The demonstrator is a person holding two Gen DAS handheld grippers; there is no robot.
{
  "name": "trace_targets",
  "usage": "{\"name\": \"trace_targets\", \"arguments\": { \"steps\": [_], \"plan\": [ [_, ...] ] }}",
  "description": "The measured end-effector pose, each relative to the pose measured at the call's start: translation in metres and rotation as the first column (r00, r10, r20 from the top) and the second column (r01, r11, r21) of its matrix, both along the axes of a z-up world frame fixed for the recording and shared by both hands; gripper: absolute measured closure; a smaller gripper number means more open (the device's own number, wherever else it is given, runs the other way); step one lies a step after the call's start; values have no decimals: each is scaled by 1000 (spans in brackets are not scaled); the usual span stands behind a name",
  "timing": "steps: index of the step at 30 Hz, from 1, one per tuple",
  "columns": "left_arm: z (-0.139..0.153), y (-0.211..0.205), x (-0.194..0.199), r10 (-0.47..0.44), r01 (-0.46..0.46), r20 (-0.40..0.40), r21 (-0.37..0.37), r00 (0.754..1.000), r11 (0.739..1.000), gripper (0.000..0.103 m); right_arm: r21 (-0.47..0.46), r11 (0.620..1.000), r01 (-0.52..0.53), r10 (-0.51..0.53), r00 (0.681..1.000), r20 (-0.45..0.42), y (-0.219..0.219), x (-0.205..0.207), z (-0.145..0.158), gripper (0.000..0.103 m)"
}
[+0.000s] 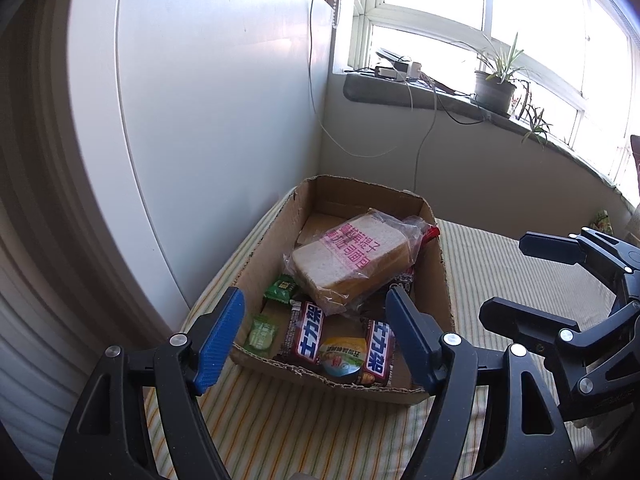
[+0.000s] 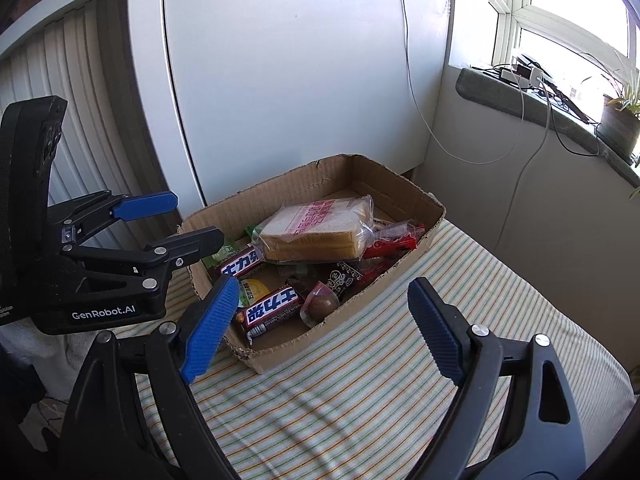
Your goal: Organize snacks
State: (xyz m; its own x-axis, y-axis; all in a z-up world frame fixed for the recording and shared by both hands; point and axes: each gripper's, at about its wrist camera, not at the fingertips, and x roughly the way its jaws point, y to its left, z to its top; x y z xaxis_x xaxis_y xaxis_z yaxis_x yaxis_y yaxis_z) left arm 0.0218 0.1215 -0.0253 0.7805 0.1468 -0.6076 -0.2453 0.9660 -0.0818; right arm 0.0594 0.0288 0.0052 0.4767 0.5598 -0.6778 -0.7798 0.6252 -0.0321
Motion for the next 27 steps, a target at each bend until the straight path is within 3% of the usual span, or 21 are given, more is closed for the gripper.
{"name": "trace_targets", "arguments": {
  "steps": [10,14,27],
  "plan": [
    [13,-7,-20,52,-53,31,28,998,998,20,34,994,108,-111,989,100,-17,-18,19,9],
    [17,-12,-30,68,-69,47,35,997,997,20,75,984,164,-172,979,113,-30,-23,24,0],
    [20,-20,-37,64,-67,54,53,997,996,20,107,966,235,-244,967,76,-59,-27,23,0]
  ]
}}
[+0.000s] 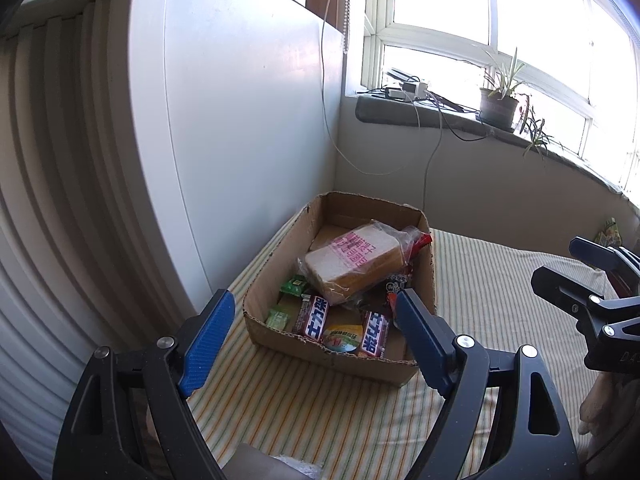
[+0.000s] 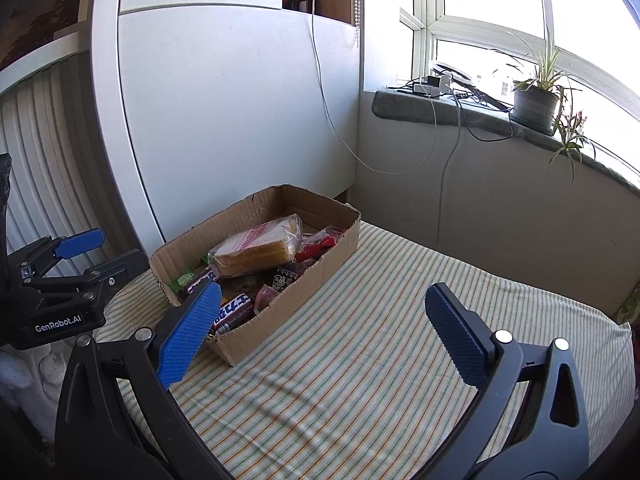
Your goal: Organize snacks
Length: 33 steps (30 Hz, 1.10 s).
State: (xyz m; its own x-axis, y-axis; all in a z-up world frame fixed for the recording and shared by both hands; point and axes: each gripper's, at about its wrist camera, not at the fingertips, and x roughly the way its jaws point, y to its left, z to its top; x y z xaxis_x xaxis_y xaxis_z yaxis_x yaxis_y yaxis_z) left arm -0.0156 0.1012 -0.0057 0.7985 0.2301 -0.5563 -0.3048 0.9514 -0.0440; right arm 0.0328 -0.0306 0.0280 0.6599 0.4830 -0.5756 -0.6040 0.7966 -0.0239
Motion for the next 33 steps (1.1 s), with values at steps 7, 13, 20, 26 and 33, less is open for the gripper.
{"name": "trace_targets", "arguments": {
  "steps": [7,13,20,26,33],
  "plan": [
    [0,-2,-2,0,0,-4,4,1000,1000,20,4,1000,-2,2,1000,2,-2,-2,1,0],
    [0,-4,-1,-7,7,-7,6,1000,1000,20,4,1000,0,0,1000,-3,-1,-3,0,0],
    [2,-6,-2,-14,14,-2,7,1000,1000,20,7,1000,-2,2,1000,-6,-2,-3,0,0],
    [2,-8,-2,-17,17,-4,11,1000,1000,20,4,1000,1,-1,1000,-5,-3,-4,-1,0],
    [2,-9,-2,-20,20,-4,12,1000,1000,20,10,1000,11,-11,1000,-6,-7,-3,0,0]
  ]
}}
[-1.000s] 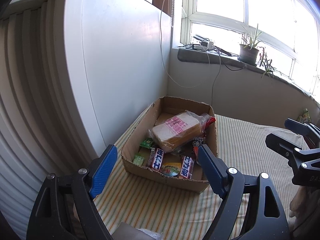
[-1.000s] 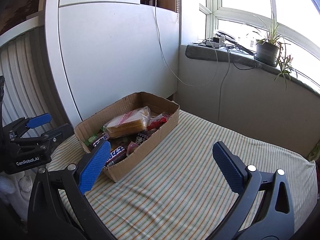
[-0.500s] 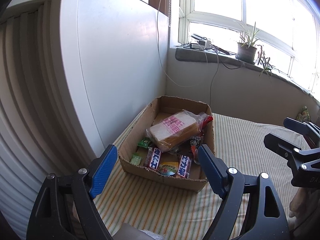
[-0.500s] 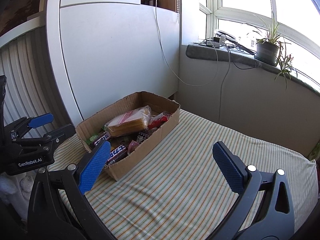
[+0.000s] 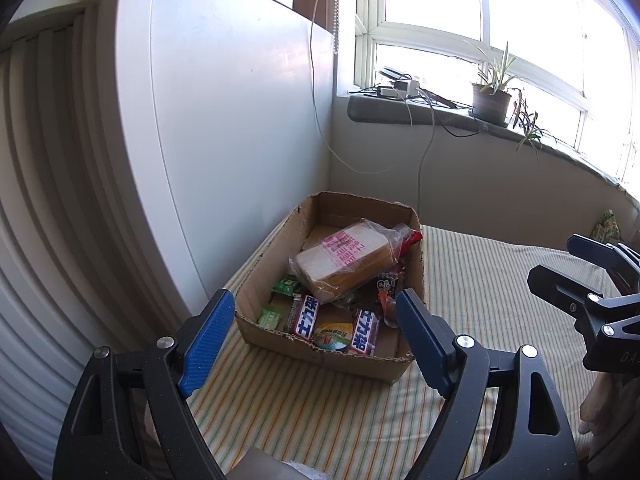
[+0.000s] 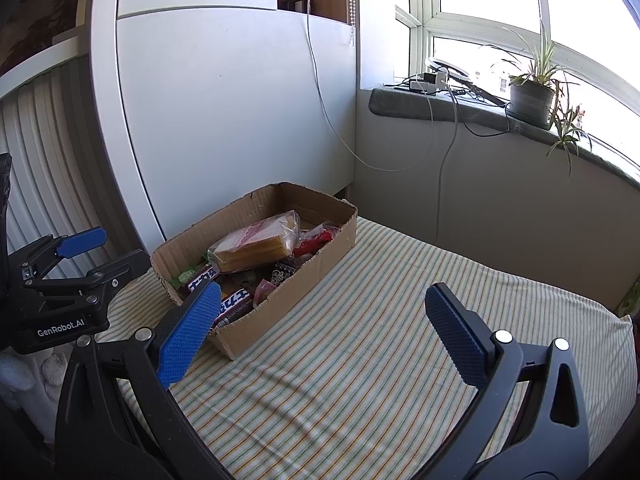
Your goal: Organize snacks
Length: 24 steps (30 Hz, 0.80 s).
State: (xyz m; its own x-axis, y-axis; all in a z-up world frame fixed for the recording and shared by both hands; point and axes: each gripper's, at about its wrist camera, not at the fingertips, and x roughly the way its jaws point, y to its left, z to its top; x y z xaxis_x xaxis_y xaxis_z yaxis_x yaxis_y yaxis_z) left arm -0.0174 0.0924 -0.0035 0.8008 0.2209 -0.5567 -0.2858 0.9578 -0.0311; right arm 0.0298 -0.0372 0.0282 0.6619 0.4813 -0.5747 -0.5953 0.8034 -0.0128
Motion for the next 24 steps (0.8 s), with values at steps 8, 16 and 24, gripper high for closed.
{"name": "trace_targets", "arguments": {
  "steps": [8,16,24],
  "plan": [
    [0,-1,0,-3,3,1,5,1000,1000,20,-1,1000,3,-3,1000,-1,-1,0,0,0],
    [-1,0,0,-1,1,-2,4,1000,1000,20,3,1000,12,-12,1000,-6,-2,1,-2,0],
    [0,-2,0,-5,5,5,14,1000,1000,20,3,1000,18,-18,1000,-12,-4,1,-4,0]
  ]
}}
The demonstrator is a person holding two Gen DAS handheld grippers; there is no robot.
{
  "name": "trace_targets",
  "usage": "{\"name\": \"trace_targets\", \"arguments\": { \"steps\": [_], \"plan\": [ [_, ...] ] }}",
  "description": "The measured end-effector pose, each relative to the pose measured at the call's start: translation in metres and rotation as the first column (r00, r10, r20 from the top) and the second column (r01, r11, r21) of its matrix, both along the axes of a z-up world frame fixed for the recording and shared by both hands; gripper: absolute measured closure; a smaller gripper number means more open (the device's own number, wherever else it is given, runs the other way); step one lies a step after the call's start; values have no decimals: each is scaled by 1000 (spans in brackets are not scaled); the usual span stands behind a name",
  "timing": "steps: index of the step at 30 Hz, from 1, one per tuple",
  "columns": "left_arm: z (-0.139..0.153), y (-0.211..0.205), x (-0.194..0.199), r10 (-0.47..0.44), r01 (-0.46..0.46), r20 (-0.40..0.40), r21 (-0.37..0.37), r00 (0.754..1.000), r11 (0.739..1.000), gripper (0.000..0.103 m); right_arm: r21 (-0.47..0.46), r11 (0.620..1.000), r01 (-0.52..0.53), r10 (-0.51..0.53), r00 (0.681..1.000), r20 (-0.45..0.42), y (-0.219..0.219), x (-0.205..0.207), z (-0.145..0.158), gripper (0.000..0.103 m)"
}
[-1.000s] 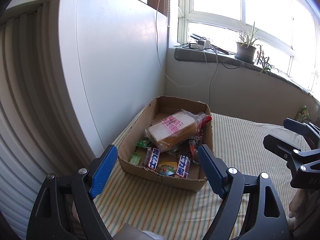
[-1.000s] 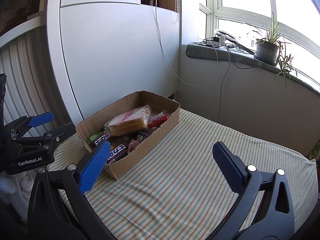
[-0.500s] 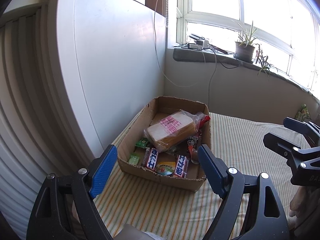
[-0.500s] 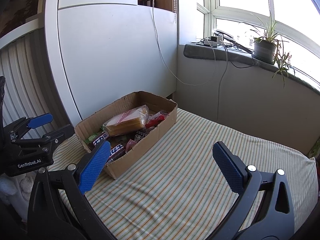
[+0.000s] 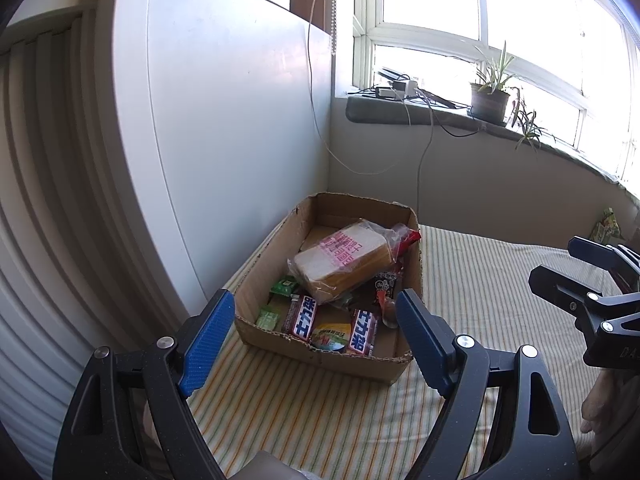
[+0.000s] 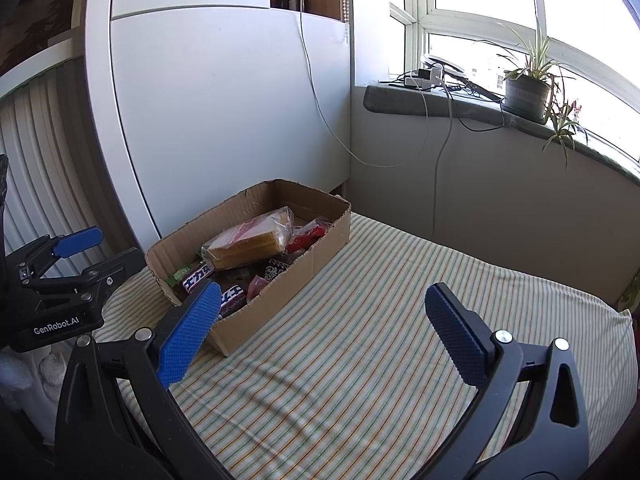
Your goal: Organize snacks
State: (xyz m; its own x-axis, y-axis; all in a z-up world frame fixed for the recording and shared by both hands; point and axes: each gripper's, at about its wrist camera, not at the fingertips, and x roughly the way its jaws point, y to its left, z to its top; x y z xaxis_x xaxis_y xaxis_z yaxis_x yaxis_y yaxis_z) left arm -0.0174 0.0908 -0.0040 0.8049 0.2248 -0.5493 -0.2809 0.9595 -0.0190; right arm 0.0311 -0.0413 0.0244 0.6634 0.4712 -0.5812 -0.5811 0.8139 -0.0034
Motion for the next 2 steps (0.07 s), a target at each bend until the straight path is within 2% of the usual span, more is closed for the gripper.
{"name": "trace_targets", "arguments": {
  "steps": [2],
  "plan": [
    [-1,-2,0,-1,1,-5,0,1000,1000,20,1,1000,4,-4,1000,-3,-2,1,-1,0]
  ]
}}
